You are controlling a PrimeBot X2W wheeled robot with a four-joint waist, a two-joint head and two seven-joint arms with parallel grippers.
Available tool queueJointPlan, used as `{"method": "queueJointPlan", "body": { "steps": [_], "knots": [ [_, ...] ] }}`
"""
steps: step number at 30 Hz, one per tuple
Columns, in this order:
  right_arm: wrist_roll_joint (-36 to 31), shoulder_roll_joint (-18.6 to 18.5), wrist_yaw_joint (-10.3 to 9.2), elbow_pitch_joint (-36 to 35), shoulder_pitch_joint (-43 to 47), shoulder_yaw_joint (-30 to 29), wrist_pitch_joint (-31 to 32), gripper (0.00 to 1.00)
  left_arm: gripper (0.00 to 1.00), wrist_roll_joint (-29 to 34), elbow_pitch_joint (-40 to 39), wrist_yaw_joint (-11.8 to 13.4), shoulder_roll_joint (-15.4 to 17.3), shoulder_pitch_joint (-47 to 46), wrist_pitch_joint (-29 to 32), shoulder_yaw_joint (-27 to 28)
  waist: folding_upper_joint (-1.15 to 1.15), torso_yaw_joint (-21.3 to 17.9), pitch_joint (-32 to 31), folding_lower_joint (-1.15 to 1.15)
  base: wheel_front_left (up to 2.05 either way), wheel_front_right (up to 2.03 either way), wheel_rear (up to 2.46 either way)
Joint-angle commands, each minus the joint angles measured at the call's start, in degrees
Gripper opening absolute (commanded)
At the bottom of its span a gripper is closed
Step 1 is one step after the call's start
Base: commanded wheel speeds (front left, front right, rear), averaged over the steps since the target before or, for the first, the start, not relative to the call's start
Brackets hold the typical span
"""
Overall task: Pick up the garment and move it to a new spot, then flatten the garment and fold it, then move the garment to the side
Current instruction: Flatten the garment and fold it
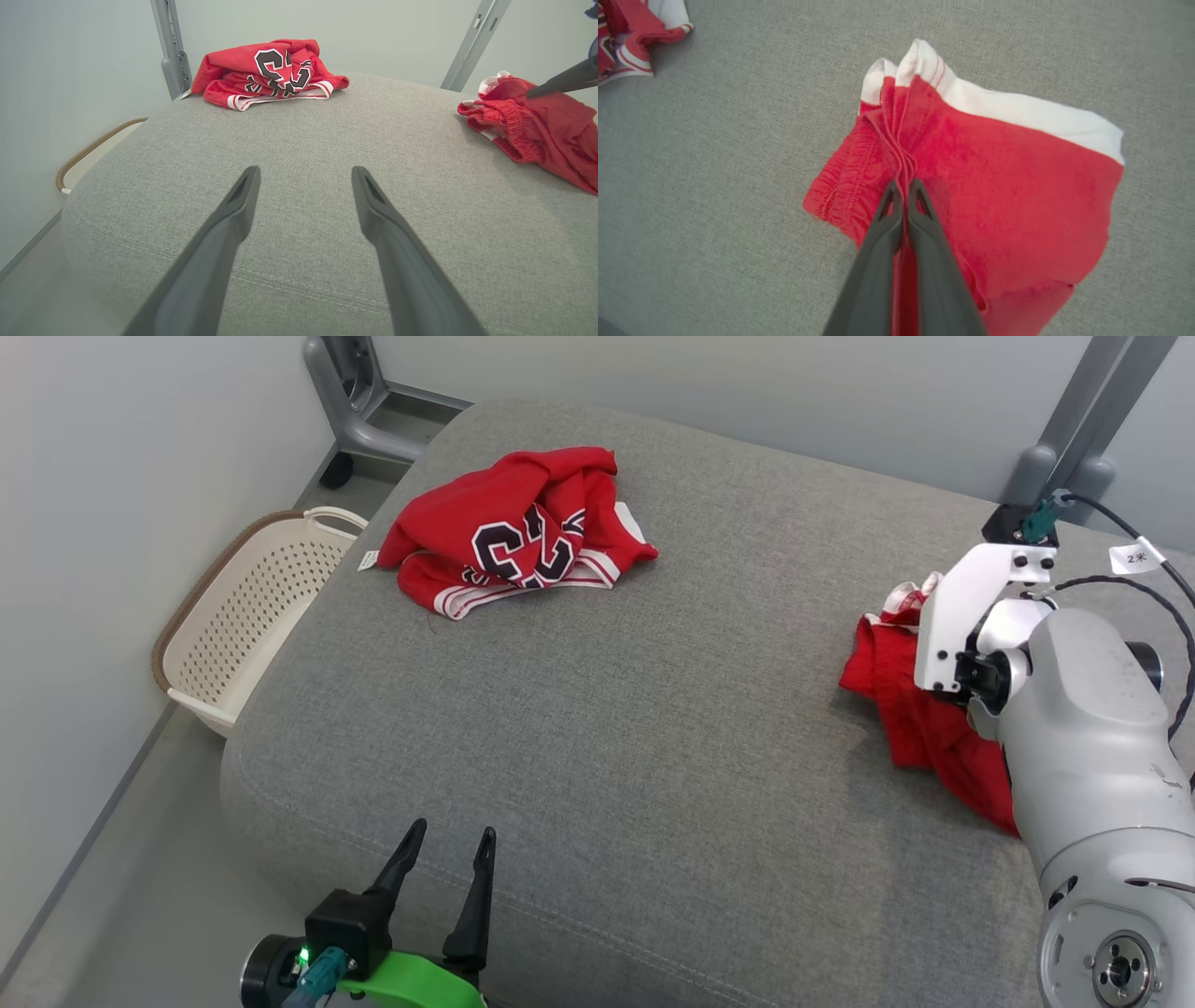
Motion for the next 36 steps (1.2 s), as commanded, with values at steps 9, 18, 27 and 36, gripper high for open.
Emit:
{"method": "queueJointPlan", "body": {
  "steps": [9, 18, 27, 36],
  "knots": [
    [3.09, 0.23, -0.07, 2.47, -4.11, -0.21, -7.76, 1.00, 1.00, -0.54, 0.18, 0.72, 0.34, -0.40, -0.61, 0.55, 0.00, -1.69, -0.07, 0.00, 0.00, 0.00, 0.00],
    [2.20, -0.53, -0.08, 1.74, -2.29, 2.15, -14.17, 1.00, 1.00, -0.90, -0.34, 1.60, 1.37, 0.80, -0.59, 1.15, 0.00, -5.02, -3.17, 0.00, 0.00, 0.00, 0.00],
    [0.75, -2.92, -0.07, -1.21, 6.51, 2.77, -18.89, 0.05, 1.00, -1.52, -1.25, 2.12, 1.54, 1.79, -0.57, 1.19, 0.00, -7.00, -3.88, 0.00, 0.00, 0.00, 0.00],
    [3.26, -2.42, -0.08, 0.31, 11.58, 4.89, -24.00, 0.00, 1.00, -1.86, -1.15, 1.80, 1.13, 0.59, -0.94, 0.77, 0.00, -6.50, -2.12, 0.00, 0.00, 0.00, 0.00]
  ]
}}
